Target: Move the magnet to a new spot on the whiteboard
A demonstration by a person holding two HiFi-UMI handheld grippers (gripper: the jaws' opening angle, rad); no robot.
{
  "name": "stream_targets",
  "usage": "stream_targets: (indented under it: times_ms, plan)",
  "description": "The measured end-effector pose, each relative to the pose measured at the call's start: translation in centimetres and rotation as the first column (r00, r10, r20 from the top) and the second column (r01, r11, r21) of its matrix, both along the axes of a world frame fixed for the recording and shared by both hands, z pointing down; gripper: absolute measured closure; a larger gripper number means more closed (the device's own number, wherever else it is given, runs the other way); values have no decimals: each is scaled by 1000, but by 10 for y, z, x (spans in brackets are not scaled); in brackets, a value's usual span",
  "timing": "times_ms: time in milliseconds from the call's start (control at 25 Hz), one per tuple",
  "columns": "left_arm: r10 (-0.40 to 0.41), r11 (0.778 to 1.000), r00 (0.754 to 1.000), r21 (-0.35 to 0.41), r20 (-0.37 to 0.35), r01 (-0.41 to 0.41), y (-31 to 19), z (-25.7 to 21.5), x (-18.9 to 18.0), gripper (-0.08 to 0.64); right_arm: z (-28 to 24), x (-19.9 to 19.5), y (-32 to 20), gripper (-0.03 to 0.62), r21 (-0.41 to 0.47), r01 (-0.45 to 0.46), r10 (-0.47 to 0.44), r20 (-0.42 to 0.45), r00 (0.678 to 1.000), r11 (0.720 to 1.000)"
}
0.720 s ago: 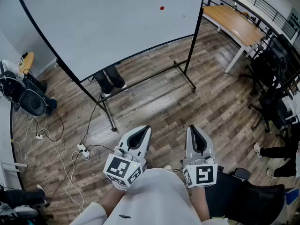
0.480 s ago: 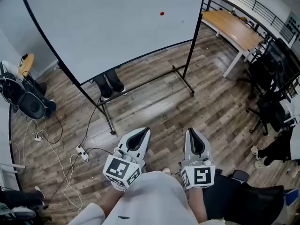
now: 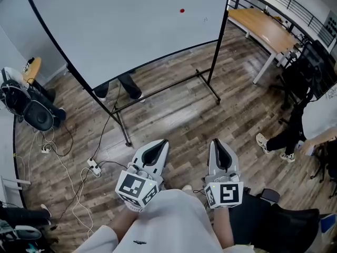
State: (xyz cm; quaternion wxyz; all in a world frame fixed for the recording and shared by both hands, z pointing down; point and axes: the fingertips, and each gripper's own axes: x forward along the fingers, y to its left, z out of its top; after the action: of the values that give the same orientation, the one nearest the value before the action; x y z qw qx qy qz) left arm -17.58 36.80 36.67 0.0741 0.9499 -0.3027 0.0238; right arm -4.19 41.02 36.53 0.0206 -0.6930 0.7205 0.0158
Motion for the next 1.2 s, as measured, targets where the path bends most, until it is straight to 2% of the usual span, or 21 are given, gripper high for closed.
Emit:
stream_targets:
  times_ms: [160, 440, 640, 920, 1200]
  plan:
    - [-17, 1000, 1000, 10, 9, 17, 8, 2, 13, 554, 3, 15, 8, 579, 12, 13, -13, 10, 1000, 1000]
    - [-2, 1000, 1000, 20, 10, 2, 26, 5, 40, 554, 12, 32, 22, 578, 17, 27, -27, 10, 1000, 1000]
    - [-14, 1000, 1000, -1, 17, 14, 11, 14, 51, 554, 18, 44, 10, 578, 0, 40, -40, 13, 999, 999]
    - [-24, 1000, 1000, -7, 10, 24, -45, 18, 78, 554, 23, 71, -45, 578, -6, 45, -45, 11, 999, 999]
    - [-23, 1000, 1000, -12, -14, 23, -160, 21, 106, 554, 25, 92, -159, 578, -24, 55, -55, -12, 998, 998]
